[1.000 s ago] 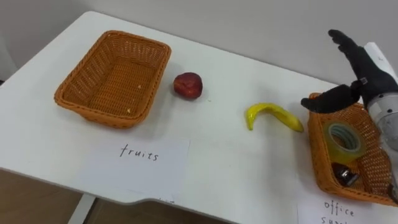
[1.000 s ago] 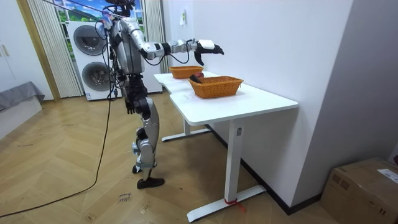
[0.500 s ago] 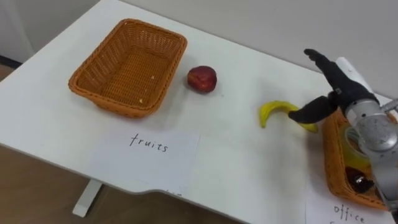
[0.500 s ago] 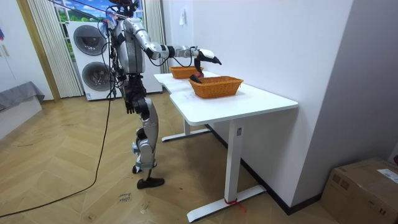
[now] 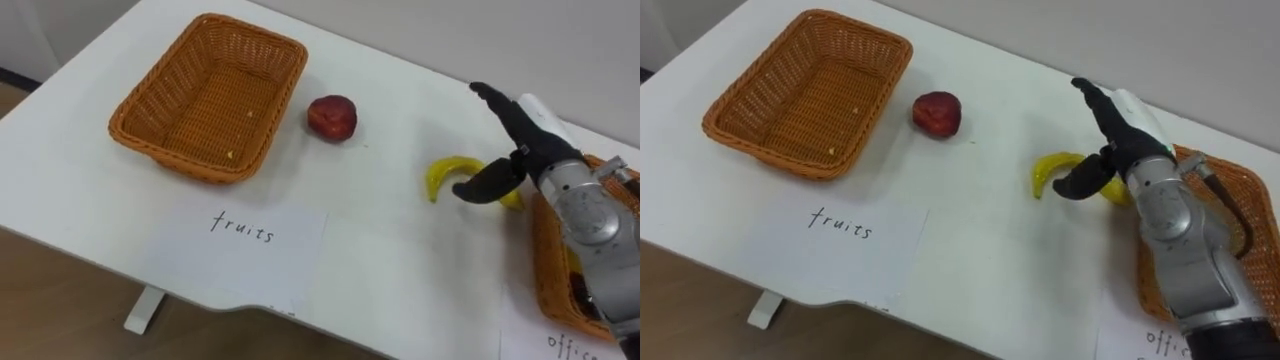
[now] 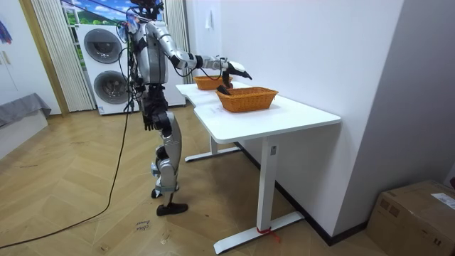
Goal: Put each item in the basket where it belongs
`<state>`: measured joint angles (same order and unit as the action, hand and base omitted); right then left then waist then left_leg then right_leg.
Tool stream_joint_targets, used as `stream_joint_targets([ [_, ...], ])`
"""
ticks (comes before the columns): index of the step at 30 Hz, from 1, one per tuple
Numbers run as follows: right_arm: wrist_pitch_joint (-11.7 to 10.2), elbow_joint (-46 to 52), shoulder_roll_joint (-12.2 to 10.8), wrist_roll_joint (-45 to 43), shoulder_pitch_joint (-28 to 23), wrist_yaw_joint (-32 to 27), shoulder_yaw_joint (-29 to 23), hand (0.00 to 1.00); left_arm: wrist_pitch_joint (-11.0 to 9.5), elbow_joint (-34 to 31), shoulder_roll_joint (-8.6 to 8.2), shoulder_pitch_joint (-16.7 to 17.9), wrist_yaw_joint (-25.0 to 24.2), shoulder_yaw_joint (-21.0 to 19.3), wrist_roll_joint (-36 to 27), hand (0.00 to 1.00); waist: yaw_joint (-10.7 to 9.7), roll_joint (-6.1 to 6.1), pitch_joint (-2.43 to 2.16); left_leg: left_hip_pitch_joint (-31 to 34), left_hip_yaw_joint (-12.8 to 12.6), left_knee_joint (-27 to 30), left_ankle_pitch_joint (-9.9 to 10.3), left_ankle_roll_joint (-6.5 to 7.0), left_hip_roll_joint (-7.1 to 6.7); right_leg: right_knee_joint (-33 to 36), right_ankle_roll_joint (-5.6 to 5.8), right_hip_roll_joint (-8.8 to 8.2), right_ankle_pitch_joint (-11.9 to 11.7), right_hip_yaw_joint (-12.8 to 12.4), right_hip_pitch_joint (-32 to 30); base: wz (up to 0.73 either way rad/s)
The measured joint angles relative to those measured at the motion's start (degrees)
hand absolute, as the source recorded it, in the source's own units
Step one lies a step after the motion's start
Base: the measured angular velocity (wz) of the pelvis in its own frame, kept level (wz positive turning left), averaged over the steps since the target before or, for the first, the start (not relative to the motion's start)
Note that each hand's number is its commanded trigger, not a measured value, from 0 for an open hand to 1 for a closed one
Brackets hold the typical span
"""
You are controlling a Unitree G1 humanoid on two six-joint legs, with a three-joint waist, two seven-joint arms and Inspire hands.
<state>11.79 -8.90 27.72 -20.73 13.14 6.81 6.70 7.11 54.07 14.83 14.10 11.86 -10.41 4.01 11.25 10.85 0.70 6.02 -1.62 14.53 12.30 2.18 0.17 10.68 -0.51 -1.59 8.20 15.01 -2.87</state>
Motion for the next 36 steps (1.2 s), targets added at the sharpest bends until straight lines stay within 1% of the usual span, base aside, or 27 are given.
stream_joint_targets([
  [2,0.1,-0.6,0.0,-1.7,0.1,0.1,0.9,0.00,0.1,-0.1,0.01,0.0,0.0,0.0,0.1,0.00,0.2,-0.01,0.01,0.1,0.1,0.0,0.0,-0.01,0.01,0.0,0.00,0.01,0.0,0.1,0.0,0.02],
  [4,0.3,-1.6,0.0,-4.1,0.1,0.7,2.1,0.00,0.5,-0.3,0.01,0.0,-0.1,0.8,0.2,0.00,0.3,-0.06,0.04,0.5,0.4,0.3,0.0,-0.01,-0.04,0.0,0.00,-0.11,0.0,1.0,-0.1,0.08],
  [5,0.4,-1.8,0.0,-4.8,0.1,0.9,2.3,0.00,0.6,-0.3,0.02,0.1,-0.1,1.0,0.2,0.00,0.4,-0.09,0.05,0.5,0.4,0.4,0.0,-0.01,-0.04,0.0,0.00,-0.13,0.0,1.0,-0.1,0.04],
  [7,0.8,-2.4,0.0,-7.7,0.2,1.0,3.5,0.00,1.4,-0.6,0.02,0.4,-0.1,1.3,0.2,0.00,0.6,-0.11,0.06,0.4,0.4,0.4,0.0,-0.01,-0.04,0.0,0.00,-0.14,0.0,1.0,-0.1,0.00],
  [12,1.0,-4.7,0.0,-10.7,0.3,1.7,3.6,0.00,1.7,-0.6,0.02,0.3,-0.2,1.7,0.1,0.00,1.7,-0.24,0.14,0.5,0.4,0.7,0.0,-0.01,-0.05,0.1,0.00,-0.15,0.0,1.1,-0.1,0.01],
  [13,1.0,-6.3,0.0,-11.5,1.3,1.9,3.9,0.00,1.7,-0.6,0.03,0.2,-0.2,1.7,0.0,0.00,1.6,-0.33,0.19,0.8,0.5,0.9,0.0,-0.01,-0.06,0.1,-0.01,-0.15,0.0,1.1,-0.1,0.03],
  [16,2.1,-7.4,0.0,-12.7,2.0,2.2,4.2,0.00,1.7,-0.6,0.04,-0.1,-0.2,2.2,0.1,0.00,1.9,-0.64,0.28,1.1,0.7,1.2,0.0,-0.01,-0.08,0.1,-0.07,-0.20,-0.1,1.4,-0.2,0.02],
  [22,2.0,-7.4,0.0,-13.6,2.2,2.8,5.7,0.00,2.5,-0.6,0.04,-0.7,-0.3,3.9,0.2,0.00,2.0,-1.25,0.29,1.3,0.7,1.3,0.0,-0.01,-0.08,0.2,-0.12,-0.25,-0.1,1.6,-0.4,0.01],
  [25,2.1,-10.2,0.0,-13.8,4.2,2.7,5.9,0.00,2.5,-0.6,0.24,-1.0,-0.3,3.9,0.1,0.00,1.9,-1.16,0.23,1.3,1.0,1.3,-0.1,-0.06,-0.08,0.2,-0.13,-0.29,-0.1,2.3,-0.3,0.03],
  [27,2.1,-11.4,0.0,-13.8,5.3,2.7,6.3,0.00,2.5,-0.6,0.28,-1.0,-0.3,3.9,0.1,0.00,2.0,-0.97,0.11,1.3,1.0,1.3,-0.1,-0.07,-0.06,0.2,-0.13,-0.27,-0.1,2.4,-0.3,0.02],
  [28,2.0,-11.7,0.0,-13.8,5.7,2.6,6.9,0.00,2.5,-0.6,0.27,-1.0,-0.3,4.0,0.1,0.00,2.0,-0.73,-0.04,1.3,1.1,1.3,-0.1,-0.07,-0.07,0.1,-0.13,-0.27,-0.1,2.4,-0.3,0.00],
  [32,2.0,-11.7,0.1,-13.8,6.0,2.6,7.8,0.00,2.5,-0.5,0.33,-1.0,-0.3,3.9,0.1,0.00,1.9,-0.62,-0.11,1.4,1.5,1.3,-0.1,-0.06,-0.14,0.1,-0.13,-0.29,-0.1,2.9,-0.3,0.06],
  [36,2.1,-13.4,0.6,-13.1,6.5,2.8,7.8,0.00,2.7,-0.4,0.31,-1.1,-0.3,4.1,0.4,0.00,2.0,-0.51,-0.05,1.4,1.8,1.3,-0.1,-0.07,-0.16,0.1,-0.14,-0.38,-0.1,3.9,-0.1,0.03],
])
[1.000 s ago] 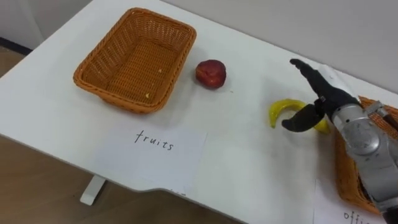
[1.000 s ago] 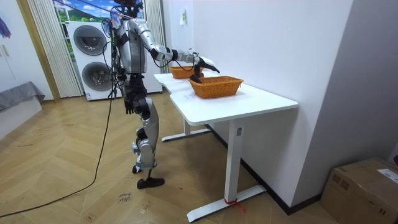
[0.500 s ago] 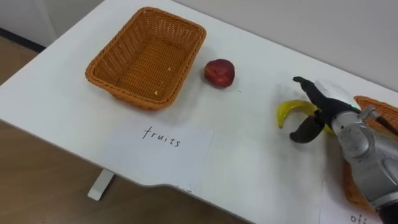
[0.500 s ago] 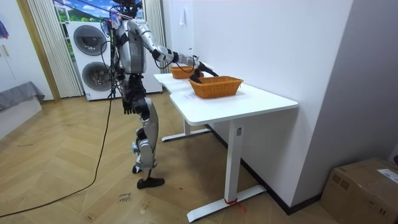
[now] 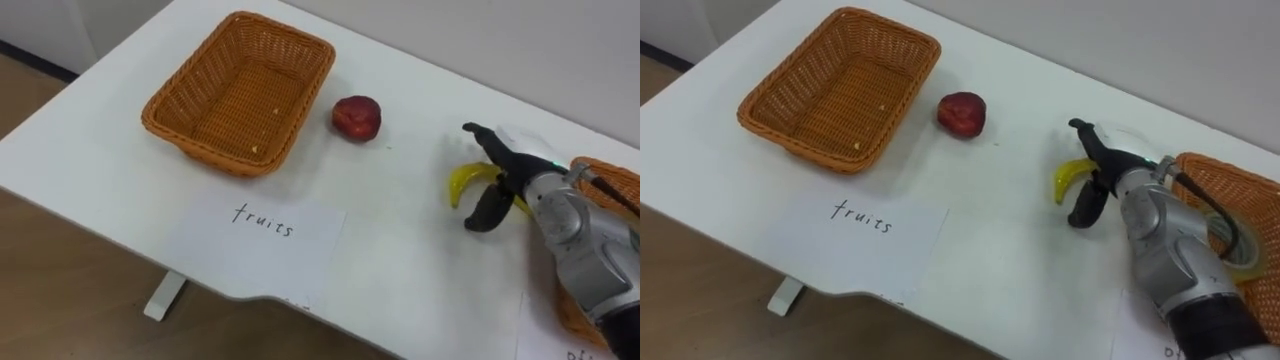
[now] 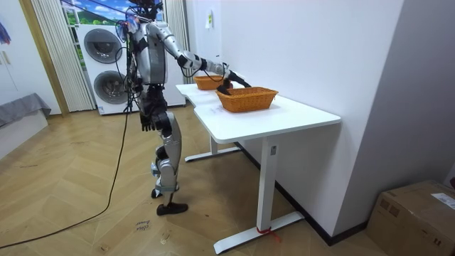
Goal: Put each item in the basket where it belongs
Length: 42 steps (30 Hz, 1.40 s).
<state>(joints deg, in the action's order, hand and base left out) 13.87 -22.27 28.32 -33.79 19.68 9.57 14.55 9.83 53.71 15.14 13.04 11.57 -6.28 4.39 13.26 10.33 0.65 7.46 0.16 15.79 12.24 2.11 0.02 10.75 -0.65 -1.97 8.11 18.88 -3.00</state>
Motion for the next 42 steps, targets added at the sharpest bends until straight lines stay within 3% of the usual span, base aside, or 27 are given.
stream_joint_targets([
  [6,0.0,-4.7,0.0,1.2,2.3,1.1,0.1,0.00,0.6,1.5,0.07,-0.3,0.0,0.8,0.2,0.00,0.0,0.20,0.08,-0.3,0.3,0.0,0.0,-0.03,-0.06,-0.1,0.00,-0.02,0.0,0.6,0.5,0.02],
  [10,0.0,-7.6,0.0,1.4,4.0,3.2,0.1,0.00,1.3,1.3,0.23,-0.3,0.0,0.8,0.2,0.00,-0.1,1.16,0.48,-0.2,0.8,0.0,-0.1,-0.14,-0.10,-0.1,0.00,0.00,0.0,0.9,0.6,0.05],
  [13,0.5,-8.3,0.0,1.4,4.3,4.8,0.1,0.00,1.6,0.9,0.23,-0.3,-0.4,0.8,0.2,0.00,0.8,1.65,0.35,-0.1,0.9,0.1,-0.1,-0.15,-0.10,-0.1,0.00,0.00,0.0,1.2,0.6,0.01],
  [23,2.1,-11.7,1.0,1.8,5.9,9.5,0.1,0.00,2.1,0.2,0.28,-1.1,-1.4,-0.3,0.3,0.00,2.5,1.70,0.32,-0.6,2.0,0.1,-0.1,-0.15,-0.44,-0.3,0.00,-0.01,0.0,2.0,1.4,0.05],
  [29,3.3,-12.7,1.7,2.1,5.9,14.8,0.1,0.00,2.6,0.5,1.26,-2.2,-2.9,-0.3,0.3,0.00,2.9,1.86,0.20,-0.8,2.9,0.5,-0.1,-0.17,-0.71,-1.1,-0.01,-0.01,0.0,2.7,2.2,0.07],
  [30,3.6,-12.9,1.7,2.1,6.0,15.9,0.1,0.57,2.8,0.5,1.37,-2.2,-3.4,-0.3,0.3,0.00,3.0,1.87,0.19,-0.8,3.0,0.5,-0.1,-0.17,-0.70,-1.1,0.00,-0.01,0.0,2.7,2.3,0.00],
  [31,3.8,-13.3,1.7,2.1,6.1,16.9,0.0,0.89,2.9,0.5,1.36,-2.1,-3.5,-0.2,0.3,0.00,3.0,1.87,0.19,-0.9,3.0,0.5,-0.1,-0.17,-0.70,-1.1,-0.01,-0.02,0.0,2.7,2.4,0.00],
  [32,3.8,-13.5,1.7,2.1,6.2,17.5,0.0,1.00,2.9,0.5,1.37,-2.1,-3.5,-0.2,0.3,0.00,3.0,1.87,0.19,-1.0,3.0,0.5,-0.1,-0.19,-0.70,-1.1,-0.01,-0.02,0.0,2.7,2.4,0.00],
  [38,4.0,-14.0,1.7,1.5,6.5,16.8,-0.2,1.00,3.1,0.5,1.42,-2.1,-3.5,-0.2,0.3,0.00,3.1,1.84,0.20,-1.0,3.1,0.5,-0.2,-0.33,-0.69,-1.1,-0.02,0.06,0.0,2.7,2.4,0.00],
  [42,4.8,-14.1,2.4,0.5,6.7,16.3,0.0,1.00,3.1,0.8,1.48,-2.6,-3.5,-0.2,0.3,0.00,4.2,1.79,0.24,-1.2,3.1,0.5,-0.3,-0.39,-0.69,-1.2,-0.04,0.18,0.0,2.7,2.3,0.00],
])
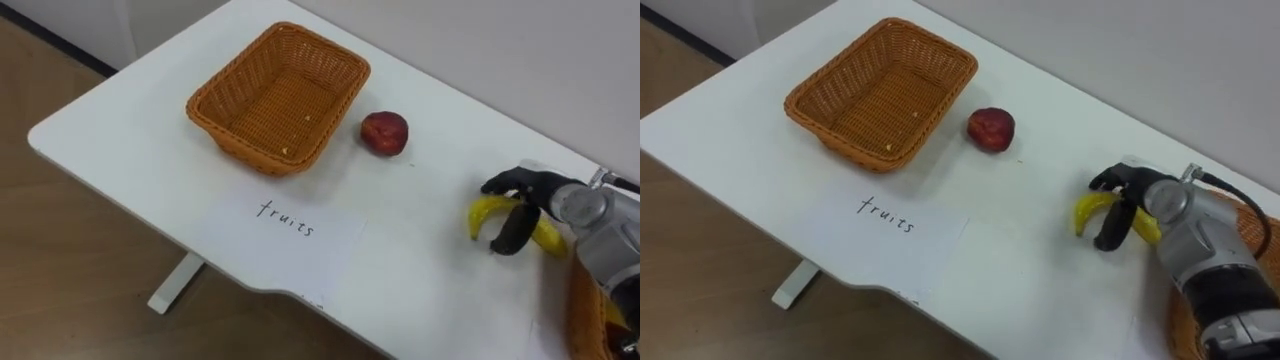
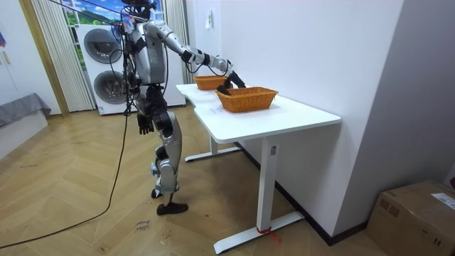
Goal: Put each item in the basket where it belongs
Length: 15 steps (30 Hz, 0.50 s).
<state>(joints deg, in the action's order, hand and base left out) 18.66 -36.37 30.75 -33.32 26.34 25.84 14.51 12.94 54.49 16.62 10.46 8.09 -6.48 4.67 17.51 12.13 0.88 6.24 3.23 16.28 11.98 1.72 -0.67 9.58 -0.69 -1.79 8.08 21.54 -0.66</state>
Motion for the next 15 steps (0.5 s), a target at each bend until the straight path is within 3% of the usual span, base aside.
stream_joint_targets([
  [10,1.0,-1.1,0.5,-0.6,-0.5,0.9,0.5,1.00,0.0,0.1,0.02,-1.2,0.3,-0.1,-0.1,0.00,1.9,-0.25,0.22,0.0,0.0,-0.4,-0.1,-0.05,0.00,0.0,0.00,-0.01,0.0,-0.1,0.0,0.00],
  [15,1.4,-1.1,0.5,0.2,-0.5,1.0,0.6,1.00,-0.1,0.9,0.02,-2.1,0.5,-0.1,-0.3,0.00,1.7,0.01,0.16,-0.1,0.0,-0.8,-0.2,-0.09,-0.01,0.0,0.00,0.03,0.0,-0.1,0.1,0.00],
])
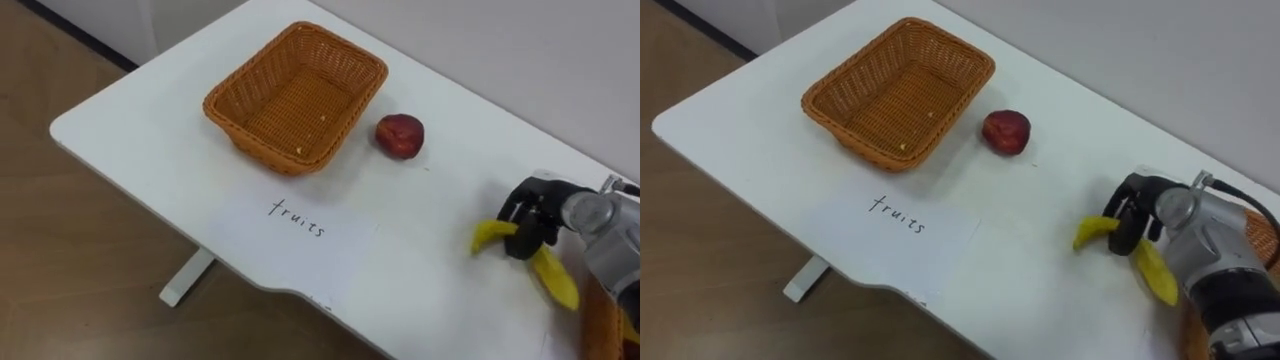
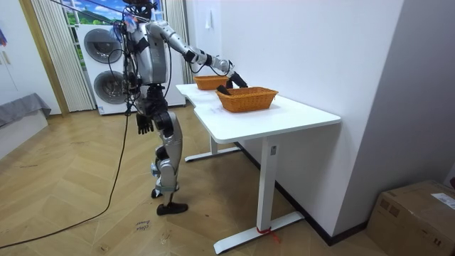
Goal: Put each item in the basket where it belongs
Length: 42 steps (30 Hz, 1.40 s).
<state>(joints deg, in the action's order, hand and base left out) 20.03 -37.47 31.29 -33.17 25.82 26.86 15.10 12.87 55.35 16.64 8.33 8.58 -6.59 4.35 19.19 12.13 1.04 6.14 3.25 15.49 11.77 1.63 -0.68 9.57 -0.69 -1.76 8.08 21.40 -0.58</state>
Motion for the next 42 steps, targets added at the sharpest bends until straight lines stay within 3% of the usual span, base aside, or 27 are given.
stream_joint_targets([
  [6,0.0,0.8,0.0,1.2,-0.1,0.3,0.0,1.00,-0.5,0.4,-0.21,0.0,0.0,0.1,-0.4,0.00,-0.3,0.37,-0.08,-0.5,-0.8,-0.3,0.0,0.00,0.03,0.1,0.00,-0.05,0.0,-0.5,0.1,-0.06],
  [14,-0.5,9.0,0.0,1.6,-2.1,0.1,0.0,1.00,-0.8,1.5,-0.22,0.8,1.0,-0.1,-0.1,0.00,-1.8,-0.38,0.33,-1.0,-1.0,-0.3,0.0,0.01,0.00,0.1,0.00,-0.01,0.0,-1.2,0.8,-0.01],
  [25,-1.7,23.8,0.1,1.6,-3.7,0.1,-0.9,1.00,-1.2,1.5,-0.29,2.5,2.6,-0.5,0.3,0.00,-4.7,-0.31,-0.36,-1.4,-0.7,-0.2,-0.1,0.09,-0.05,0.1,0.00,-0.08,0.0,-1.1,1.1,0.02],
  [36,-3.0,28.6,0.1,2.5,-3.7,-1.9,-3.1,1.00,-2.0,0.8,-0.78,2.9,4.9,-0.6,0.1,0.00,-5.4,-0.72,-0.81,-2.8,-0.7,-0.3,-0.1,0.13,-0.02,0.2,0.00,-0.21,0.0,-1.5,2.7,0.00],
  [42,-3.0,34.1,0.1,2.6,-3.7,-4.2,-3.1,1.00,-2.1,-0.6,-0.83,5.1,5.0,-1.2,0.3,0.00,-5.5,-0.66,-0.90,-2.9,-0.8,-0.5,-0.3,0.11,-0.03,0.3,-0.05,-0.24,0.0,-1.2,2.6,0.00],
])
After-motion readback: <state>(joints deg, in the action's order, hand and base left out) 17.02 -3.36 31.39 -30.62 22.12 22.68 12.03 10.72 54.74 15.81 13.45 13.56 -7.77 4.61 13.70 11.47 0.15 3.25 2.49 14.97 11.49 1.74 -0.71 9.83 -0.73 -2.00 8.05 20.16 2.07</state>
